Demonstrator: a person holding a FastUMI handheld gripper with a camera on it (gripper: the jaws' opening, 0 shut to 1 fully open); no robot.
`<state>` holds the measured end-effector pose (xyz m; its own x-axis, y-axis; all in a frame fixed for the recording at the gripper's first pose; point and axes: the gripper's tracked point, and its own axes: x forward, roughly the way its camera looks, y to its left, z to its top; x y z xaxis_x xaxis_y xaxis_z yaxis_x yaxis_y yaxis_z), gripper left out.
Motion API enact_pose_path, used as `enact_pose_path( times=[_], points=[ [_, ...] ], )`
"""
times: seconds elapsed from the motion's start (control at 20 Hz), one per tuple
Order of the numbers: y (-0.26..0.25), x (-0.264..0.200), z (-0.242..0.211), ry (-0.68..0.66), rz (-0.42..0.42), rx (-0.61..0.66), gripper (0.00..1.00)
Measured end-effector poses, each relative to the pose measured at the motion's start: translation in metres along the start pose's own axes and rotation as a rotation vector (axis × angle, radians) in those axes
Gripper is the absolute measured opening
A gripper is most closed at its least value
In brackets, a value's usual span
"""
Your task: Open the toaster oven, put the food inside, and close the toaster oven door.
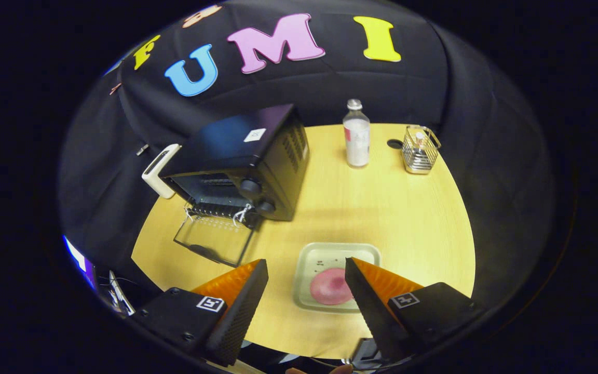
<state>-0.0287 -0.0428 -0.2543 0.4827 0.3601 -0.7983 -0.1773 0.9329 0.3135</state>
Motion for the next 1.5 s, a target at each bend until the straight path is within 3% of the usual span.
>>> enact_pose_path(
  times=[0.65, 0.95, 1.15, 1.25, 1.4, 1.5],
  points=[
    [-0.099, 0.048, -0.045, 0.283, -0.003, 0.106, 0.95],
    [-0.110, 0.060, -0.062, 0.358, 0.006, 0.112, 0.86],
    [-0.113, 0.069, -0.069, 0.389, 0.001, 0.113, 0.87],
    [-0.112, 0.073, -0.075, 0.414, -0.003, 0.127, 0.75],
    [-0.106, 0.079, -0.083, 0.440, 0.007, 0.105, 0.75],
    [-0.112, 0.085, -0.090, 0.471, -0.043, 0.071, 0.75]
  ],
)
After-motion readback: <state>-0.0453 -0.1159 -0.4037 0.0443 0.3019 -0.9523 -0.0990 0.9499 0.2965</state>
